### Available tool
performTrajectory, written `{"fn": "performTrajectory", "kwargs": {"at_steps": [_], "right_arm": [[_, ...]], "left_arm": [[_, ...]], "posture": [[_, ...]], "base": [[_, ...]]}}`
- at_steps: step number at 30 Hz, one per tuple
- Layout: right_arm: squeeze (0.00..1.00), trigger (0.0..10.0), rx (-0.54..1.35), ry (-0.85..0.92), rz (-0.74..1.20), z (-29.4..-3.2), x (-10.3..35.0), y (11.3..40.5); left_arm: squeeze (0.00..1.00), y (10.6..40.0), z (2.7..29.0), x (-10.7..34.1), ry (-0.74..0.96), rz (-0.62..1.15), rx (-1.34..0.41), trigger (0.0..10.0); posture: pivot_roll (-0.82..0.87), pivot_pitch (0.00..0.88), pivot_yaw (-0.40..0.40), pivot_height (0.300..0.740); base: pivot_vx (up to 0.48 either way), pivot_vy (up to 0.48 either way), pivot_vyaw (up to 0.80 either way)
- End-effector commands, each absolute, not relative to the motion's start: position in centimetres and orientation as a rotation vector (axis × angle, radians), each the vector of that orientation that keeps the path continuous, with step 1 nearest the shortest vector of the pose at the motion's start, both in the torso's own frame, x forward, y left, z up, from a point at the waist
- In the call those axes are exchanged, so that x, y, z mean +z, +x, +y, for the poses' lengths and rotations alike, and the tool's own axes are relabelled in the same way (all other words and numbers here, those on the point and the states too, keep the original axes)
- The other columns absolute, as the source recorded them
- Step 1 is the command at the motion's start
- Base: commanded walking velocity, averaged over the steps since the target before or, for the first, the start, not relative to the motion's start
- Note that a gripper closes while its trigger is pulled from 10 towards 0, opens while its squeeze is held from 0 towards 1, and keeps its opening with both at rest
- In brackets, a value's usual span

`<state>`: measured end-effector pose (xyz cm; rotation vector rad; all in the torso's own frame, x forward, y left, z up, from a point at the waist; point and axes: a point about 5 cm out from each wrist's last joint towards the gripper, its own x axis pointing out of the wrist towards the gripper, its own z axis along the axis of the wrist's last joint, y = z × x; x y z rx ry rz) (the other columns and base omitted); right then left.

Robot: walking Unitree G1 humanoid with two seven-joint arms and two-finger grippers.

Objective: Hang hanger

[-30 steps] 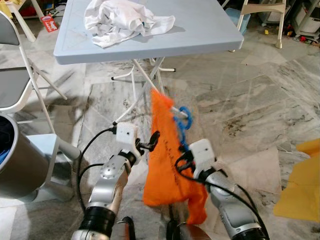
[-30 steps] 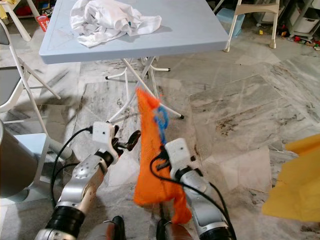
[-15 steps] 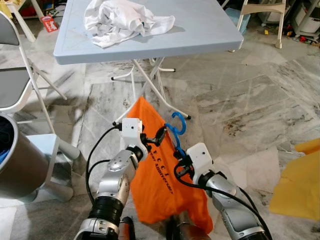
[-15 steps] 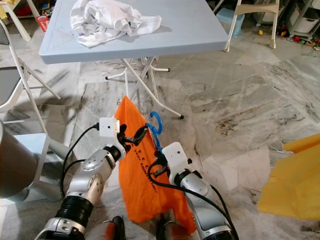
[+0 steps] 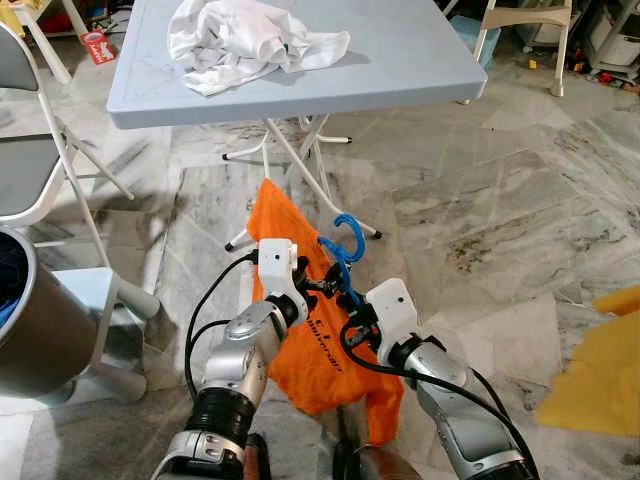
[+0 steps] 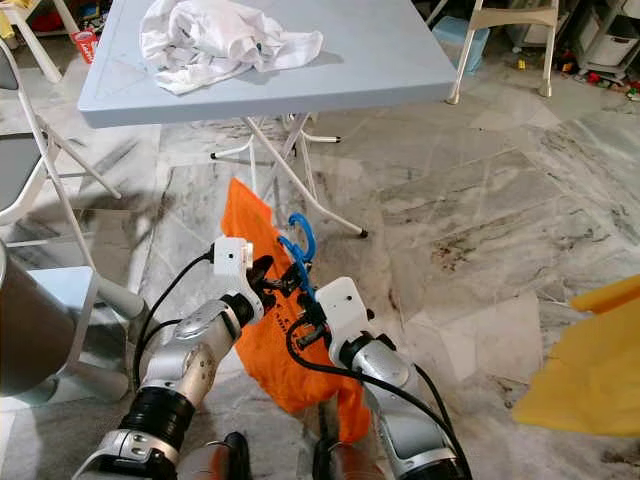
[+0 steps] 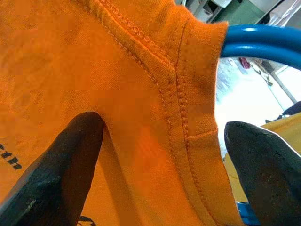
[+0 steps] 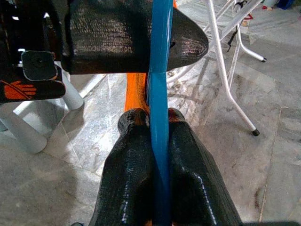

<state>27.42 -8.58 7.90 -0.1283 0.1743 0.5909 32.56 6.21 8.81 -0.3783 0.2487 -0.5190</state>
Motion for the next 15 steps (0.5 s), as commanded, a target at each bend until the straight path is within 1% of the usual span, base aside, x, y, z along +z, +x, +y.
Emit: {"fn": "performTrajectory", "kwargs": {"at_steps": [1, 2, 3, 9, 15], "right_arm": [[0.0, 10.0, 0.607, -0.126, 0.151, -8.28, 8.39, 27.28], [0.0, 10.0, 0.602, -0.127, 0.152, -8.35, 8.36, 27.29], [0.0, 10.0, 0.596, -0.129, 0.153, -8.43, 8.34, 27.31], [0.0, 10.0, 0.551, -0.14, 0.145, -8.69, 8.45, 27.69], [0.0, 10.0, 0.546, -0.144, 0.145, -8.66, 8.41, 27.75]], "left_arm": [[0.0, 32.61, 6.39, 8.63, -0.379, 0.252, -0.503, 9.4], [0.0, 32.63, 6.48, 8.56, -0.388, 0.258, -0.496, 0.6], [0.0, 32.65, 6.54, 8.51, -0.394, 0.261, -0.492, 0.0], [0.0, 32.73, 7.06, 8.21, -0.381, 0.266, -0.469, 0.0], [0.0, 32.83, 7.19, 8.2, -0.377, 0.265, -0.459, 0.0]], "posture": [[-0.09, 0.194, -0.009, 0.74], [-0.09, 0.194, -0.009, 0.74], [-0.09, 0.194, -0.009, 0.74], [-0.09, 0.194, -0.007, 0.74], [-0.09, 0.193, -0.006, 0.74]], "base": [[0.0, 0.0, 0.0], [0.0, 0.0, 0.0], [0.0, 0.0, 0.0], [0.0, 0.0, 0.0], [0.0, 0.0, 0.0]]}}
